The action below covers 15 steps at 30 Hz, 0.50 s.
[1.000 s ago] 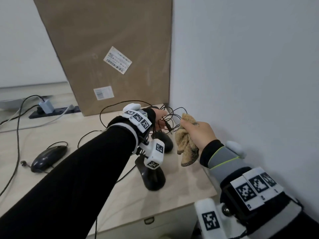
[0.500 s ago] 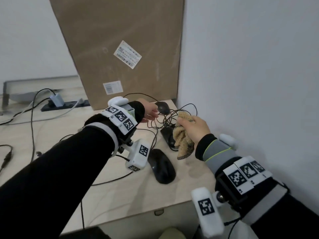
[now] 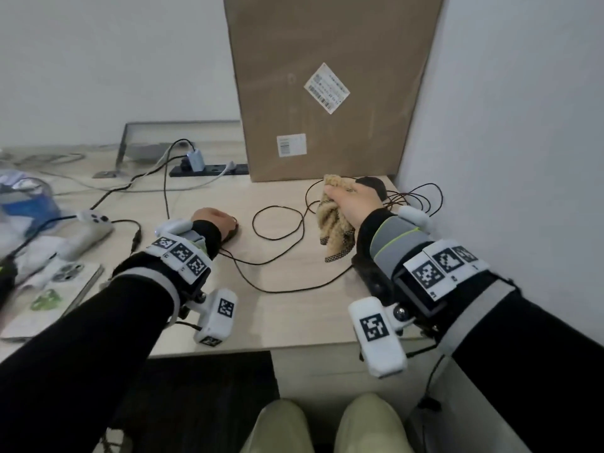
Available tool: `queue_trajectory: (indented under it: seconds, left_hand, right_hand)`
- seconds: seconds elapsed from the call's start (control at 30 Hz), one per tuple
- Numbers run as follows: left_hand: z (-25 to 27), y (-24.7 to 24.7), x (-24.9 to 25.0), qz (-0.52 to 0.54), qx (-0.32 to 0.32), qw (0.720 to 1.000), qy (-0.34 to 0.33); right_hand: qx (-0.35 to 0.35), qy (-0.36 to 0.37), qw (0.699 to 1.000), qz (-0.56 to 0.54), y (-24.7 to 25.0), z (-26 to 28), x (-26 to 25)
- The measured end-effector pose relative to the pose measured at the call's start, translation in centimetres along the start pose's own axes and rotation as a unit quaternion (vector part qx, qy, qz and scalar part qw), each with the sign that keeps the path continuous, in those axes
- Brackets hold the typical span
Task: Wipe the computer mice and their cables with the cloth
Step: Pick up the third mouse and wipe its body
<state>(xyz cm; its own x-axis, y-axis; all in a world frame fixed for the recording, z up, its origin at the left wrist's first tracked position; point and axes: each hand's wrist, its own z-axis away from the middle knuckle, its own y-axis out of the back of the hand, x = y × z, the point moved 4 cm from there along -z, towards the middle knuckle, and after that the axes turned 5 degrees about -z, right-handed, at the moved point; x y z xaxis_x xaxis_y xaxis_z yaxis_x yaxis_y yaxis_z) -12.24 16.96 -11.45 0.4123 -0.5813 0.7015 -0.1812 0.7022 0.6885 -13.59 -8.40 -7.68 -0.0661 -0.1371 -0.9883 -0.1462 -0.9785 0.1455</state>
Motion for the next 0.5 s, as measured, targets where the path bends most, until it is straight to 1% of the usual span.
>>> queue_trajectory:
  seconds: [0.07,0.2,0.37,0.5]
  left_hand:
    - [-0.6,1.1,-1.5,-0.033,0.016,0.999,0.000]
    - [-2.4,1.2,-3.2,-0.133,-0.029,0.991,0.005]
    - [-6.8,0.1,-3.8,-0.204,-0.031,0.978,0.011]
    - [-9.5,-0.8,-4.7,-0.285,-0.054,0.956,0.050]
  right_hand:
    - [-0.005,0.010,1.000,0.013,-1.7,0.2,-0.2]
    - [-0.009,0.008,1.000,0.013,-4.0,-0.2,0.5]
    - [-0.014,0.004,1.000,0.025,-4.8,-1.0,1.2]
    - [-0.018,-0.002,1.000,0.012,-4.8,-1.8,1.6]
